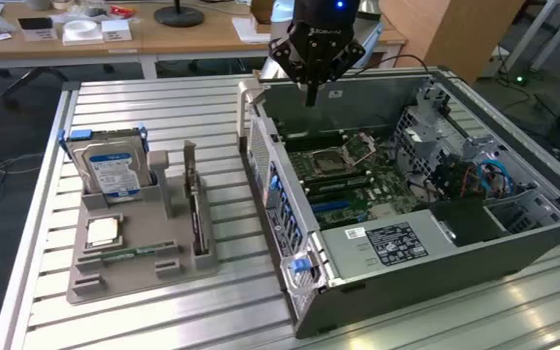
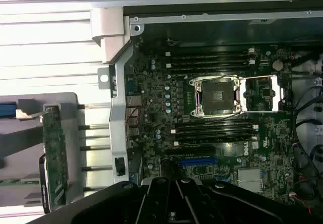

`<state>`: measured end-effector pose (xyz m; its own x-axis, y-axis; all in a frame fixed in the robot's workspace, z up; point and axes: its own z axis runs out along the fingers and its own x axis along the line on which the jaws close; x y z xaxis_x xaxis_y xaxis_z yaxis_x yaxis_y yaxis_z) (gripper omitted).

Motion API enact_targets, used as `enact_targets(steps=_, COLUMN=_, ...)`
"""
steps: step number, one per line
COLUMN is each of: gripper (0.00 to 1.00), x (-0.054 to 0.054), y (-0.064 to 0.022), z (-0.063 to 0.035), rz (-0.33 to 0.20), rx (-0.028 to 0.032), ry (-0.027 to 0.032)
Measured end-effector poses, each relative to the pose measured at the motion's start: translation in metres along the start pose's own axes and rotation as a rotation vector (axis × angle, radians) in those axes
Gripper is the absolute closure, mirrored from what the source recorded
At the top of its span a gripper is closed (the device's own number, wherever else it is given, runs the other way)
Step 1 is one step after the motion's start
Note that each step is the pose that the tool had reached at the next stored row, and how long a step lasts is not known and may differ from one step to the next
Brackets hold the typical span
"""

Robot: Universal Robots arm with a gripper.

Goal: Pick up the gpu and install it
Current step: 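Reach for the gpu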

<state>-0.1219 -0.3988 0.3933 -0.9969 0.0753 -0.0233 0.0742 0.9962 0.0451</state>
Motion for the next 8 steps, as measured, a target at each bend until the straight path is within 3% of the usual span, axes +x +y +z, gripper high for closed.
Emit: enact_targets(steps=8, gripper=0.89, x=0.0002, y=0.0, z=0.0, rz=0.0, rx=0.0, ry=-0.0001)
